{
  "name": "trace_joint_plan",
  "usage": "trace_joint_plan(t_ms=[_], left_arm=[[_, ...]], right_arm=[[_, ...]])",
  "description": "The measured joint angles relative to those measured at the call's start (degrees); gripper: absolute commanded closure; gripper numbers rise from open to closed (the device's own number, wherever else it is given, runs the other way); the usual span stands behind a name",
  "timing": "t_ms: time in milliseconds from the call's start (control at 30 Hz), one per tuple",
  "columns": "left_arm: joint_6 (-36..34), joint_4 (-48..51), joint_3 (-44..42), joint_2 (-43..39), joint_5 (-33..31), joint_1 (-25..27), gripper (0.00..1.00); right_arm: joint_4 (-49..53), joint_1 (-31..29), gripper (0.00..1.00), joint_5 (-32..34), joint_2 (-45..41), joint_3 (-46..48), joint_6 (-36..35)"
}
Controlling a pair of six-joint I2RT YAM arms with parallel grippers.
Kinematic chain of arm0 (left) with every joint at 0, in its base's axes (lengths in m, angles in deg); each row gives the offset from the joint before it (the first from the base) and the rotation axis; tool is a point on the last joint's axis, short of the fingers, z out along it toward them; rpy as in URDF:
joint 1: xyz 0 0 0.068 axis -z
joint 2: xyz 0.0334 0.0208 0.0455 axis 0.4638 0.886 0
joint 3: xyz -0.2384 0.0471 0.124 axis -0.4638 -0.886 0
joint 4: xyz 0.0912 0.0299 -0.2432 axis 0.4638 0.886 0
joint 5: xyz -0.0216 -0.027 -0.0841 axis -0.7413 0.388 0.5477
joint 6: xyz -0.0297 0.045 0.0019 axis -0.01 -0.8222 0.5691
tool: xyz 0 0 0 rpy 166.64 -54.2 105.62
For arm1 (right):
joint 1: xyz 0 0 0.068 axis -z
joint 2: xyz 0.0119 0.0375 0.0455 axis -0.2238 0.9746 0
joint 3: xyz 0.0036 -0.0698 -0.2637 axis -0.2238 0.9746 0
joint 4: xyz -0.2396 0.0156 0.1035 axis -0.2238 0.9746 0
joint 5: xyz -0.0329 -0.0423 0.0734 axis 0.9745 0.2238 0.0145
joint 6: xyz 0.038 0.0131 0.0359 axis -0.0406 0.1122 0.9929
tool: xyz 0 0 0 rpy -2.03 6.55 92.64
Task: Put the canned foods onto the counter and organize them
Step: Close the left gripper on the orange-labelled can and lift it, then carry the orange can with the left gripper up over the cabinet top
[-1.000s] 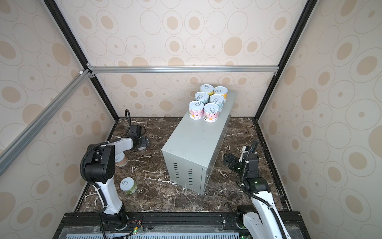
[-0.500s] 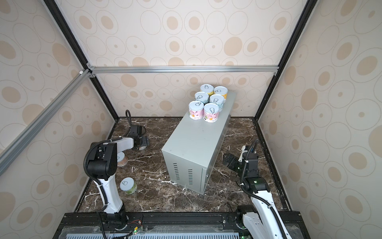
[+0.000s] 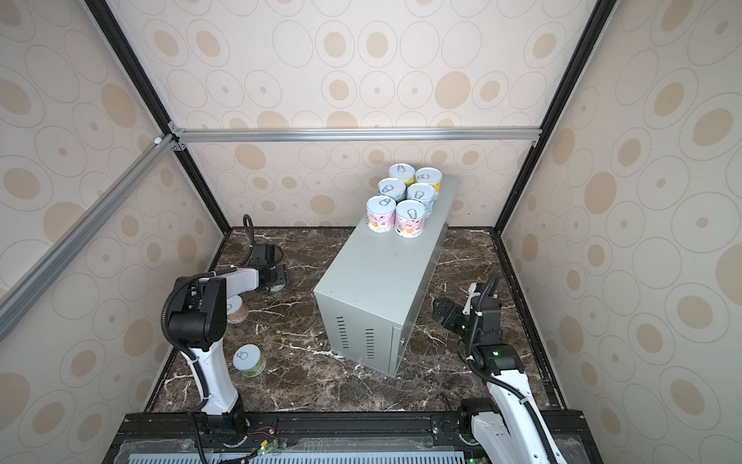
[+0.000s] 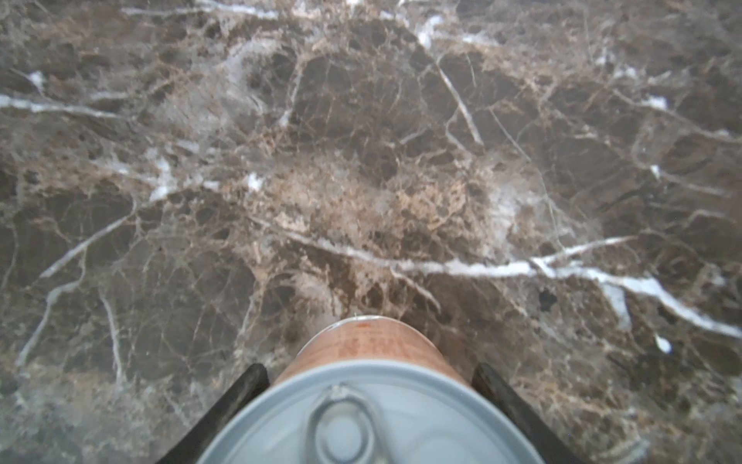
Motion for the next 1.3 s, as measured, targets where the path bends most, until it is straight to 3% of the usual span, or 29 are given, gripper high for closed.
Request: trace_joint_plan(t_ms=[233, 733, 1000, 1300], left_arm=[[1.25, 3.26, -3.3, -7.1, 2.45, 0.0, 0.39], [2.71, 9.05, -8.94, -31.1, 8.59, 0.07, 0.4], [2.75, 13.16, -13.6, -45.07, 11.93, 0.5, 0.4], [3.52, 16.83, -16.41, -55.34, 15.72, 1.27, 0.39]], right_arm=[[0.04, 0.0, 0.01, -0.61, -0.22, 0.09, 0.0], [5.14, 0.0, 0.01, -4.22, -3.87, -0.46, 0.37], [11.67, 0.0, 0.01, -4.33, -7.61, -5.27, -0.55], [18.53, 0.0, 0.01, -4.46, -8.87, -11.45, -2.25]])
